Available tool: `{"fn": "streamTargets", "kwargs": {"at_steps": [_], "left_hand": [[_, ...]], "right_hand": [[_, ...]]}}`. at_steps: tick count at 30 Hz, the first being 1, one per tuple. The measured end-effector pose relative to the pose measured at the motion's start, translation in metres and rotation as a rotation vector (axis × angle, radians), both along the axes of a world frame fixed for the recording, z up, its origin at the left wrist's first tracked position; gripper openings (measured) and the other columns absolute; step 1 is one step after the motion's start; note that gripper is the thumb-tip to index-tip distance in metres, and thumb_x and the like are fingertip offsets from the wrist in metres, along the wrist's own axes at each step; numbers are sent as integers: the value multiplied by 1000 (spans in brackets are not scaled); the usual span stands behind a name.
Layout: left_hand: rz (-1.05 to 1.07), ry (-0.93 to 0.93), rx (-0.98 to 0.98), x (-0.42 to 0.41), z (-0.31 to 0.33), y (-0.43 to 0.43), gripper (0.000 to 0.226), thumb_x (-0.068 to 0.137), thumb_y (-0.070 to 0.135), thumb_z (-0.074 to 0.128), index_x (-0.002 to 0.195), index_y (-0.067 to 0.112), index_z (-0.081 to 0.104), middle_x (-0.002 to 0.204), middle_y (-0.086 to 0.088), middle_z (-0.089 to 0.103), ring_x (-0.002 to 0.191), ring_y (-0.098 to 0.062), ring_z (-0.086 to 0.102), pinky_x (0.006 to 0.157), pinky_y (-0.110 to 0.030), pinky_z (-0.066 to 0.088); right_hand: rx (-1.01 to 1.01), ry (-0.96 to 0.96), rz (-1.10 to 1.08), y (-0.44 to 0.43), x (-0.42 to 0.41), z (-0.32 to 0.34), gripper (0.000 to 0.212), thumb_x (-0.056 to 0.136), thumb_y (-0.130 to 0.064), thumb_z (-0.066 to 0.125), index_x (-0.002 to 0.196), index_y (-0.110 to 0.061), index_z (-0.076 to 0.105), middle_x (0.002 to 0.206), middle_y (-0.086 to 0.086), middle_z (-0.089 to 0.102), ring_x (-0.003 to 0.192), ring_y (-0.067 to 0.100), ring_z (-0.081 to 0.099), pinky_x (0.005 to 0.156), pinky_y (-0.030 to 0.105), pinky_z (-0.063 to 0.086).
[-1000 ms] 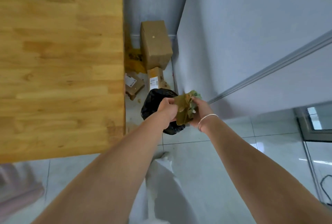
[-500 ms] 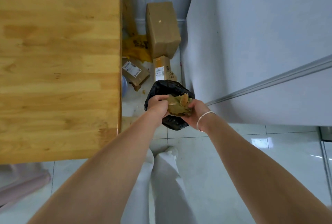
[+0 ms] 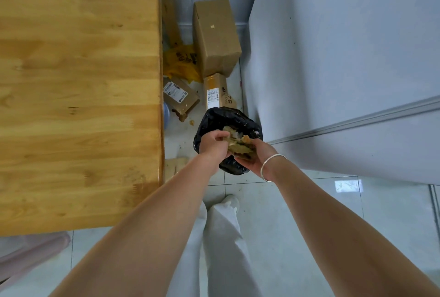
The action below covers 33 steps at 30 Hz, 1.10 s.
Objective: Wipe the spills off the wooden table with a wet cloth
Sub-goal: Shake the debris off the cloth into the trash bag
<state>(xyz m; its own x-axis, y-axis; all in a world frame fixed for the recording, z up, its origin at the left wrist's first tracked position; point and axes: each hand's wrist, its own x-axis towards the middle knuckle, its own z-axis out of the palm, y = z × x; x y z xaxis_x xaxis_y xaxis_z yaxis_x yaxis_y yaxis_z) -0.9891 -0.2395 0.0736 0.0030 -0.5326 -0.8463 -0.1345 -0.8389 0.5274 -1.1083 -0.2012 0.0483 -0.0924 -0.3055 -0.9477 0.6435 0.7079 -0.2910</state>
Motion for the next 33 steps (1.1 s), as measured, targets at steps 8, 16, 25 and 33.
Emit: {"fn": "streamTargets", "kwargs": {"at_steps": [8, 16, 25, 33], "left_hand": [[36, 80, 6, 10, 9, -9, 34, 92, -13, 47, 110, 9, 65, 109, -10, 58, 93, -21, 60, 59, -17, 54], [52, 23, 43, 18, 5, -11, 35, 92, -13, 45, 102, 14, 66, 98, -4, 57, 84, -15, 60, 56, -18, 53], [101, 78, 12, 23, 4, -8, 34, 91, -11, 53, 98, 19, 69, 114, -7, 64, 94, -15, 65, 62, -17, 56], [127, 74, -31, 19, 2, -9, 32, 90, -10, 56, 96, 19, 67, 109, -6, 66, 87, -10, 64, 62, -15, 52]], "right_hand": [[85, 2, -15, -4, 17, -10, 33, 89, -18, 65, 117, -1, 60, 113, 20, 64, 84, 29, 68, 57, 32, 60], [80, -77, -174, -4, 21, -10, 36, 96, -40, 53, 114, -9, 56, 110, 19, 63, 87, 30, 64, 56, 38, 60], [43, 116, 32, -5, 21, -8, 45, 92, -7, 59, 134, -16, 47, 126, 14, 57, 106, 28, 60, 78, 38, 54], [-287, 531, 441, -9, 15, 9, 26, 94, -17, 55, 118, -17, 66, 104, 0, 66, 91, 12, 64, 76, 18, 54]]}}
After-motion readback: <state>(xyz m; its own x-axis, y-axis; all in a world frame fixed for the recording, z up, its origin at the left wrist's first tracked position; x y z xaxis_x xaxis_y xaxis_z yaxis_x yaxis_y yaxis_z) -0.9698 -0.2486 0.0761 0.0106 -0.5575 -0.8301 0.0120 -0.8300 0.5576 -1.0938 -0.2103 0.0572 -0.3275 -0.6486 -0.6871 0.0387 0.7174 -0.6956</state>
